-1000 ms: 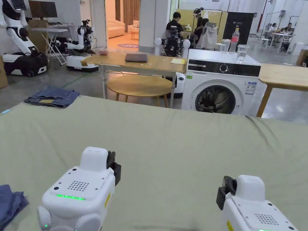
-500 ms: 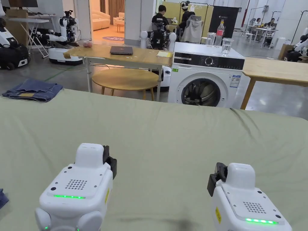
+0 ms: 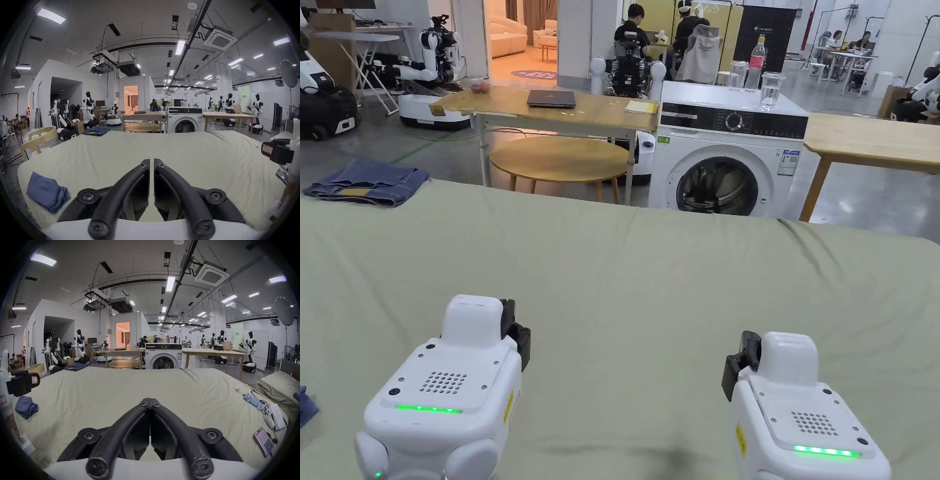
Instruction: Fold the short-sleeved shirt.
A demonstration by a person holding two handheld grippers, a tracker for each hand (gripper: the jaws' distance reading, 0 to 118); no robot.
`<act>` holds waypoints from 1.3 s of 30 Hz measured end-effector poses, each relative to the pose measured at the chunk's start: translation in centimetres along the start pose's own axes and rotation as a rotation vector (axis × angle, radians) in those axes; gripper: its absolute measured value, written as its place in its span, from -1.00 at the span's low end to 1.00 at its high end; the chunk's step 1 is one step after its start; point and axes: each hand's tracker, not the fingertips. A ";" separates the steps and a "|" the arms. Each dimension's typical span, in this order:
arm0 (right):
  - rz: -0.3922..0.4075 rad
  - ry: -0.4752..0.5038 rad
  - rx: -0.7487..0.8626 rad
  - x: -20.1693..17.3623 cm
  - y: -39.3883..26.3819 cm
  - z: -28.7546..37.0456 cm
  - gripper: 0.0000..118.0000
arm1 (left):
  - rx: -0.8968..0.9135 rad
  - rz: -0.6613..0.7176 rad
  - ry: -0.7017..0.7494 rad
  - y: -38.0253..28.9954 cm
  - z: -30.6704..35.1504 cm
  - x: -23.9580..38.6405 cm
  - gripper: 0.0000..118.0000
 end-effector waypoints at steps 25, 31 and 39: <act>0.036 -0.039 0.016 0.8 0.0 -0.2 -0.07 | -0.010 -0.001 0.021 0.4 -0.2 -0.1 0.06; 0.038 -0.060 0.006 0.8 0.2 -0.4 0.59 | 0.020 0.029 0.004 0.5 0.3 -0.2 0.53; 0.055 -0.041 0.015 0.8 0.4 -0.2 0.59 | 0.012 0.072 -0.050 0.8 0.2 -0.6 0.53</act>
